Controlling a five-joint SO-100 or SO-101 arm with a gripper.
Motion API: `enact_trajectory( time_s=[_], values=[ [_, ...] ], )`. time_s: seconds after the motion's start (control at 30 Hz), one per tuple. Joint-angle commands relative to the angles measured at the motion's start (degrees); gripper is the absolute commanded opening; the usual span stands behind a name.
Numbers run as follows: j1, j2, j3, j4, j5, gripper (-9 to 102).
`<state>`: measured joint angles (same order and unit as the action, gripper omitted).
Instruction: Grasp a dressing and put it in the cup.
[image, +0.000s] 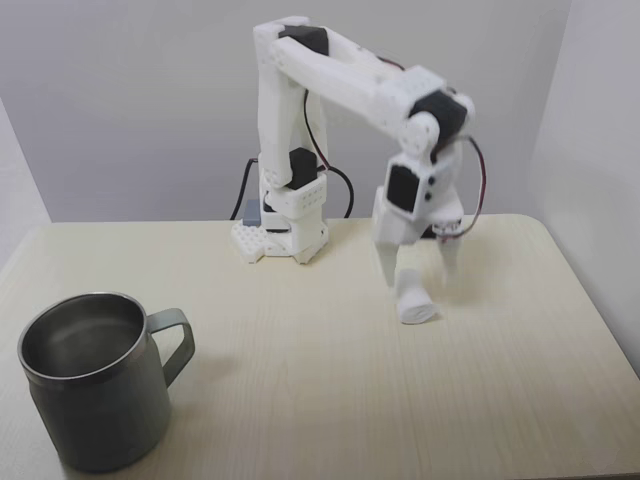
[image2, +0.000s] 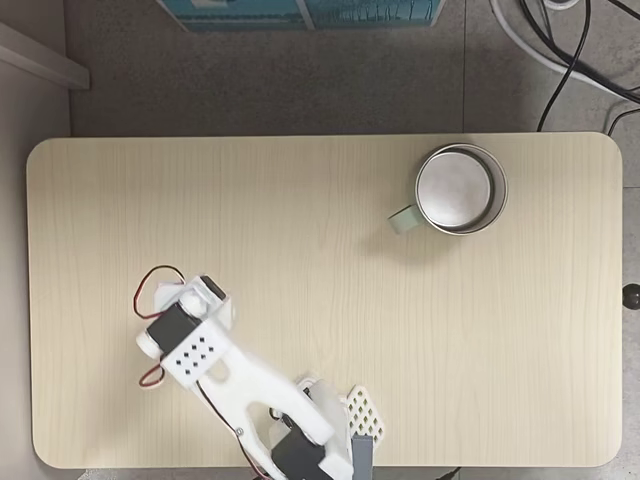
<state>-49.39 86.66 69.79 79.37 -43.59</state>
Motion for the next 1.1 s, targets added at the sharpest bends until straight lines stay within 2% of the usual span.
enact_trajectory(
  time_s=[0.0, 0.2, 0.53, 0.6, 0.73, 0.77, 1.07],
  values=[
    [-1.8, 2.0, -0.9, -2.6, 0.5, 26],
    [-5.2, 4.9, -4.4, -7.2, 2.2, 27],
    [-6.9, 11.0, -4.3, -9.5, 3.9, 24],
    [-7.1, 11.3, -4.0, -9.8, 4.4, 21],
    [-7.2, 11.2, -3.5, -10.9, 5.9, 2],
    [-7.1, 10.7, -3.5, -11.3, 6.4, 0],
    [-7.7, 7.5, -3.4, -11.8, 8.6, 0]
  ],
)
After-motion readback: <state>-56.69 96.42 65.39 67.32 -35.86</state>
